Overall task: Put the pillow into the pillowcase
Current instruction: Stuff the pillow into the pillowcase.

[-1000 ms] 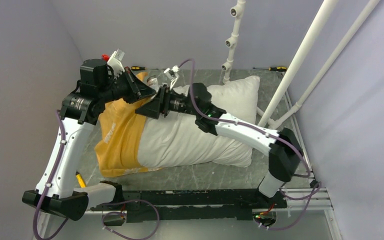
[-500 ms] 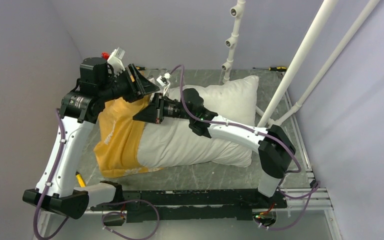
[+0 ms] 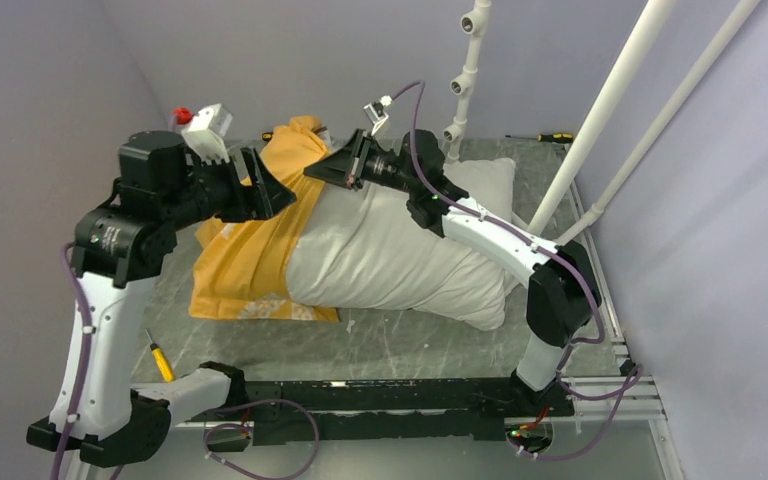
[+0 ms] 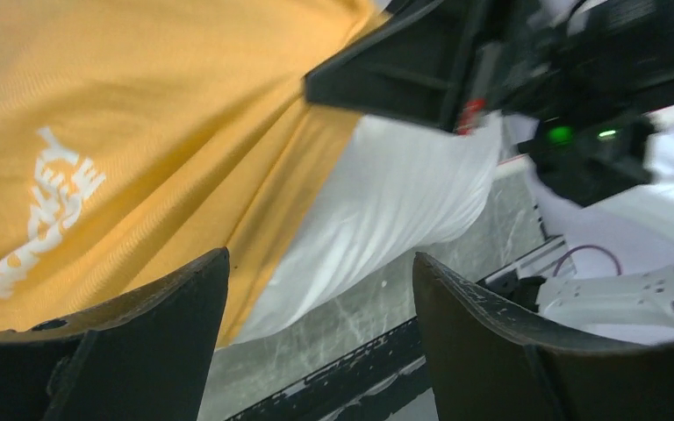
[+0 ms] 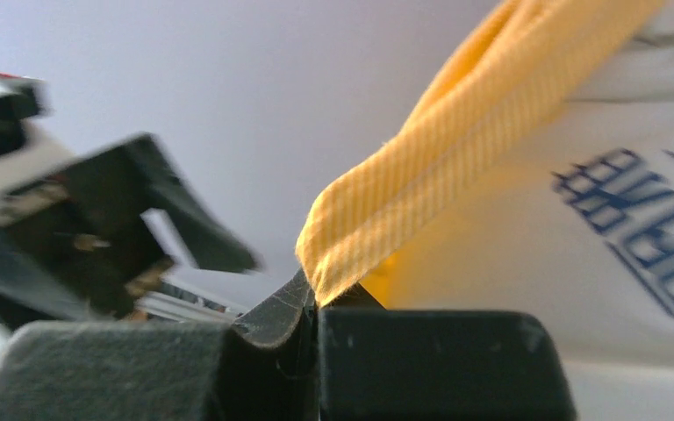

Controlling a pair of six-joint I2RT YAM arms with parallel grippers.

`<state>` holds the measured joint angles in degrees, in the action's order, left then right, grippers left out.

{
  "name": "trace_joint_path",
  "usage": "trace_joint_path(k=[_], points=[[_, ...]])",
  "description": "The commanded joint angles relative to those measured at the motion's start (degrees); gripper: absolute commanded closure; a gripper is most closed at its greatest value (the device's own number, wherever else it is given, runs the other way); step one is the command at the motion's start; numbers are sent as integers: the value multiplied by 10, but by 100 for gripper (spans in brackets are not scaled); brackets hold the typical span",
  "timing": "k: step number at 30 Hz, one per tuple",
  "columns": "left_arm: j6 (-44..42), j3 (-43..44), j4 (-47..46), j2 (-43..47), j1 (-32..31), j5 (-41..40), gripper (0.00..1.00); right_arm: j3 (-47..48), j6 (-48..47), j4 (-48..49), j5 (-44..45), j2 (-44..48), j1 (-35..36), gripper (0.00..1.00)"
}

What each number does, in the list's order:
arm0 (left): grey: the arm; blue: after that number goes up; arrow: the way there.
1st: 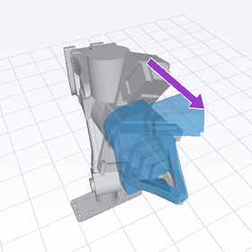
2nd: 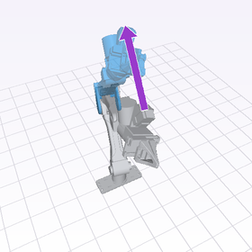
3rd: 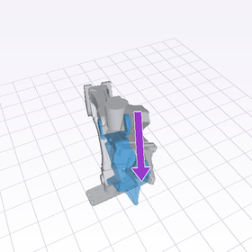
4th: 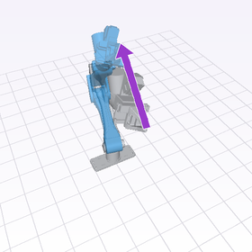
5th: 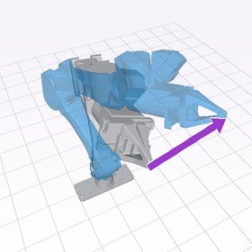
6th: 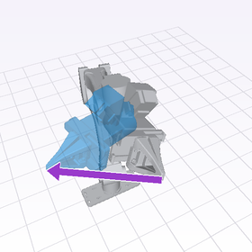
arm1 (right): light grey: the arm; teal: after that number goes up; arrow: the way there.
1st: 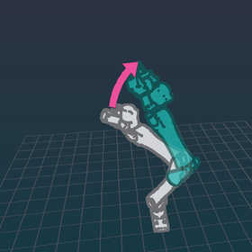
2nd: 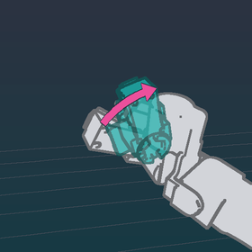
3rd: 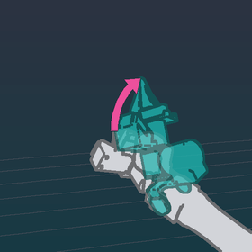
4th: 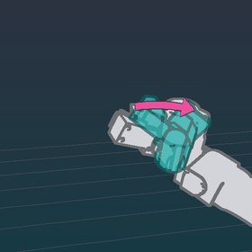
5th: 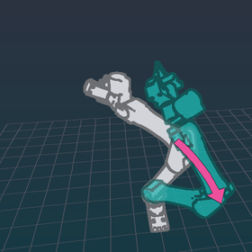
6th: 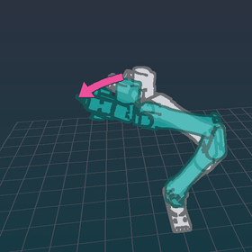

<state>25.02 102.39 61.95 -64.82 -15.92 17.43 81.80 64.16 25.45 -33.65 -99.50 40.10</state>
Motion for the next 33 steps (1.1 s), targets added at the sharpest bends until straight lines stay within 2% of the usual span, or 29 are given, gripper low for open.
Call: trace_joint_path(k=[1, 6, 13, 14, 17, 18, 20, 21, 23, 25, 26, 27, 30, 31, 33], points=[[-40, -69, -26, -5, -2, 15, 20, 70, 67, 60, -30, 21, 2, 100], [-16, -103, -107, -22, -7, 36, 21, 100, 89, 40, -27, 14, 6, 100], [7, -140, -184, -32, -18, 28, 25, 59, 118, 49, 0, 33, 7, 100], [9, -145, -194, -35, -20, 37, 32, 59, 123, 56, -4, 30, 7, 100], [15, -147, -204, -46, -27, 46, 90, 66, 133, 70, -19, 19, 8, 100], [19, -148, -205, -46, -27, 42, 100, 70, 127, 63, -23, 17, 8, 100], [23, -146, -205, -44, -27, 31, 100, 67, 110, 47, -29, 22, 7, 100], [24, -143, -203, -41, -27, 25, 100, 59, 98, 44, -31, 28, 5, 87], [28, -135, -192, -33, -27, 16, 100, 33, 56, -14, -15, 56, 0, 49], [30, -130, -185, -22, -27, 4, 100, 24, -16, -121, 2, 86, -4, 24], [32, -125, -180, -18, -26, -1, 100, 16, -54, -165, 21, 104, -5, 17], [38, -121, -173, -16, -26, -2, 100, 2, -82, -190, 35, 121, -5, 14], [50, -105, -162, -16, -25, 28, 100, -70, -116, -191, 46, 169, -5, 14], [60, -107, -177, -9, -25, 56, 100, -130, -112, -153, 31, 185, -1, 20], [74, -108, -189, -6, -25, 75, 100, -157, -99, -116, 25, 173, 11, 27]])
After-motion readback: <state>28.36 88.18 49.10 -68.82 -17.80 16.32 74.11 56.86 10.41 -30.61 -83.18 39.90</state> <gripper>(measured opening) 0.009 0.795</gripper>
